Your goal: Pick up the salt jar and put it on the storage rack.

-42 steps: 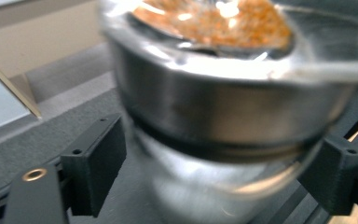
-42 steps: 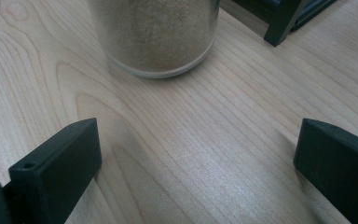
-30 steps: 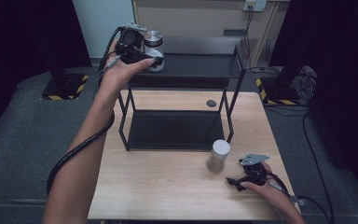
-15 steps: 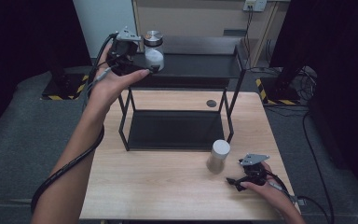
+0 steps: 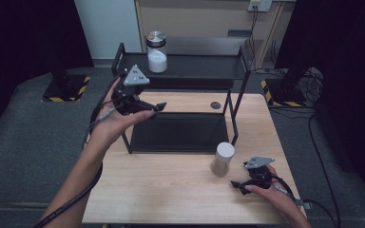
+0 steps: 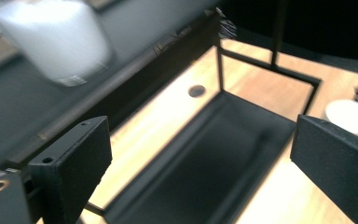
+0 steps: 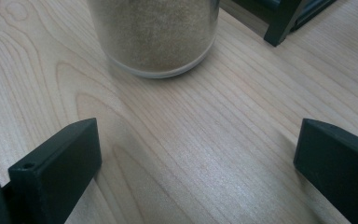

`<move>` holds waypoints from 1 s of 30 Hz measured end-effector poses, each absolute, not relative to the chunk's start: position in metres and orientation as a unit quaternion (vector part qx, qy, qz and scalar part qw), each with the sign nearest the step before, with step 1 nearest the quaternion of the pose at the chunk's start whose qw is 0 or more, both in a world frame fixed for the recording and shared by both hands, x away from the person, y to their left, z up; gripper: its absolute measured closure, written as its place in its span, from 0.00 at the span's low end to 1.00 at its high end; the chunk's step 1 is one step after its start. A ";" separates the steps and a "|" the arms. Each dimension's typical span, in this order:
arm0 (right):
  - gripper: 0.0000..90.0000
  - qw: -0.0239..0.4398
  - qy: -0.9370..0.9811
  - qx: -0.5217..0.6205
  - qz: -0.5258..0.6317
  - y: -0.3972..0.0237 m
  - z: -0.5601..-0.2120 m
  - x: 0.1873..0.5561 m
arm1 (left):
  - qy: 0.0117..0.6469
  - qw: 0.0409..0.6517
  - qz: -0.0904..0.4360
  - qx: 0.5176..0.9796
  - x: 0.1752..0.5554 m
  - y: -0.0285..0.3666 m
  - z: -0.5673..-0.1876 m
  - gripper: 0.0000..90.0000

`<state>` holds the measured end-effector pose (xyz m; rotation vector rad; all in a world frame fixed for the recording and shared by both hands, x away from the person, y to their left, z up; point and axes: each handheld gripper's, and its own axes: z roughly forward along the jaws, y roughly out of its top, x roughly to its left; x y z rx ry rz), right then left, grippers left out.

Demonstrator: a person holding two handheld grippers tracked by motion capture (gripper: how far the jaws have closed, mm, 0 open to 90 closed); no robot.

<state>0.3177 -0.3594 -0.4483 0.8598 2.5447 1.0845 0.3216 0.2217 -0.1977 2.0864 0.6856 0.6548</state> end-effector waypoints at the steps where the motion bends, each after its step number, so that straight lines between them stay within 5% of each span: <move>1: 0.02 0.122 0.872 0.295 0.372 -0.359 -0.448 0.318 | 0.270 0.410 0.257 0.832 0.320 0.220 -0.203 0.05; 30: 0.02 0.123 0.871 0.297 0.371 -0.359 -0.448 0.317 | 0.234 0.380 0.166 0.879 0.290 0.215 -0.353 0.04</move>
